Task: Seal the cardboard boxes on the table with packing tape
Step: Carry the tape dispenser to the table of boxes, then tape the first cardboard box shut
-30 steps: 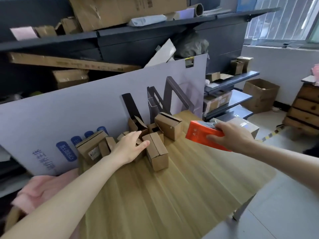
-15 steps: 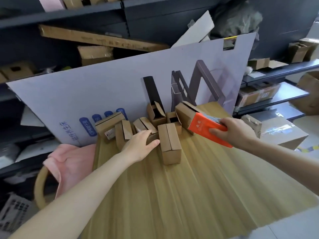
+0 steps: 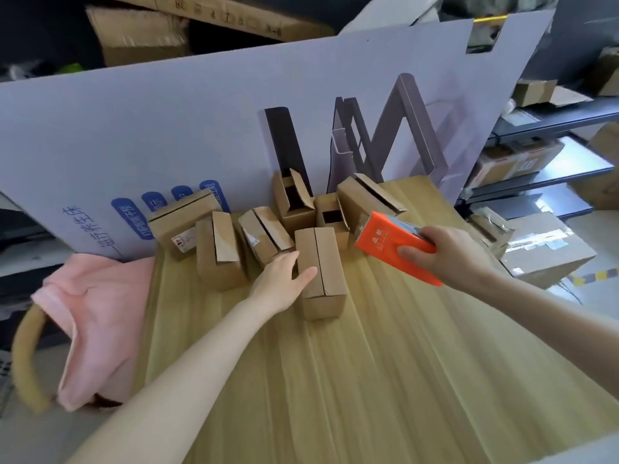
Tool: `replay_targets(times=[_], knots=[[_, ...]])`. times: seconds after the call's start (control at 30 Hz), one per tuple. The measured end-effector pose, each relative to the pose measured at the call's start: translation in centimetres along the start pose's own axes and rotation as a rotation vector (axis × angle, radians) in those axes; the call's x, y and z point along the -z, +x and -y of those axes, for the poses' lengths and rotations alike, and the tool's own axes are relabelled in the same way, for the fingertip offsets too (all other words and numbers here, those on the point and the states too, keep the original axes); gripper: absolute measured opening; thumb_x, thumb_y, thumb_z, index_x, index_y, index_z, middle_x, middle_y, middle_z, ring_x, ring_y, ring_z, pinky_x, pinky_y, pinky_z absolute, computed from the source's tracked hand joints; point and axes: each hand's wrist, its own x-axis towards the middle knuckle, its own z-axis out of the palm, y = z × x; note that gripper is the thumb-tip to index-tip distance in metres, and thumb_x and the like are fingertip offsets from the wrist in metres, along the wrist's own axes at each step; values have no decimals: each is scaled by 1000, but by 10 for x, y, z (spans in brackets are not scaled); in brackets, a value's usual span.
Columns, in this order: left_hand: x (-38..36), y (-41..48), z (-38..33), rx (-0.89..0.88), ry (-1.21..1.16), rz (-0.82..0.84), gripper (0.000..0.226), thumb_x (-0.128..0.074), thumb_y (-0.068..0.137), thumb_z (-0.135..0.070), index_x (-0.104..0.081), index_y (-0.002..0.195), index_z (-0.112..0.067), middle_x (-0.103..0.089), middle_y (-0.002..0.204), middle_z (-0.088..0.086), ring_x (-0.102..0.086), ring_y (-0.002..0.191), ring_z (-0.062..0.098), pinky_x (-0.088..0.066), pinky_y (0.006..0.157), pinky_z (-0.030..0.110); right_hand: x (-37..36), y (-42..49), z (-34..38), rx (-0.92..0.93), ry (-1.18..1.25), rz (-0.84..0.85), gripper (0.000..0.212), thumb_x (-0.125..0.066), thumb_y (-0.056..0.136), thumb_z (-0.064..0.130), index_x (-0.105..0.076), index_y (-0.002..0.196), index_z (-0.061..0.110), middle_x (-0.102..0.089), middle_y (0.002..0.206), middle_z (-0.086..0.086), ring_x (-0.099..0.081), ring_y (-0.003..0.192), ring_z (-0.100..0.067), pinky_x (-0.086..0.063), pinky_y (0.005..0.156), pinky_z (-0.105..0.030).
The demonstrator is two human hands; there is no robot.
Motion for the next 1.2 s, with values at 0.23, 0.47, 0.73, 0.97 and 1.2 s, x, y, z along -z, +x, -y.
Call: replay_targets(times=[0.23, 0.47, 0.73, 0.97, 1.2], knots=[[-54, 25, -10, 245, -179, -97, 71, -45, 95, -50, -23, 150, -11, -28, 156, 5, -26, 143, 21, -26, 114, 38, -28, 37, -20, -40, 169, -3, 29, -63, 82, 48, -57, 71, 22, -58, 64, 10, -54, 60, -5, -35, 47, -26], [-100, 65, -28, 476, -185, -245, 79, -51, 93, -43, -12, 152, -7, -12, 160, 11, -14, 146, 26, -20, 116, 39, -52, 59, -36, -68, 252, -20, 30, -64, 81, 46, -59, 72, 18, -58, 64, 8, -55, 60, -7, -35, 47, -27], [-136, 90, -38, 641, 5, -296, 117, -60, 65, -70, -10, 151, -9, -17, 157, 10, -19, 143, 30, -23, 112, 48, -71, 70, -41, -107, 283, 48, 31, -64, 82, 44, -58, 73, 15, -60, 65, 4, -59, 60, -14, -42, 49, -32], [-141, 76, -24, 450, 100, -239, 118, -57, 57, -73, -13, 151, -15, -20, 155, 4, -24, 140, 25, -26, 110, 45, -76, 61, -42, -109, 333, 92, 33, -65, 82, 44, -58, 72, 14, -61, 64, 2, -60, 61, -18, -46, 50, -36], [-135, 42, -3, 129, 143, 37, 125, -67, 53, -67, 1, 150, -28, -11, 156, -8, -18, 142, 21, -19, 113, 39, -77, 30, -41, -163, 449, 115, 35, -68, 82, 43, -61, 74, 9, -63, 67, -7, -62, 66, -26, -50, 57, -44]])
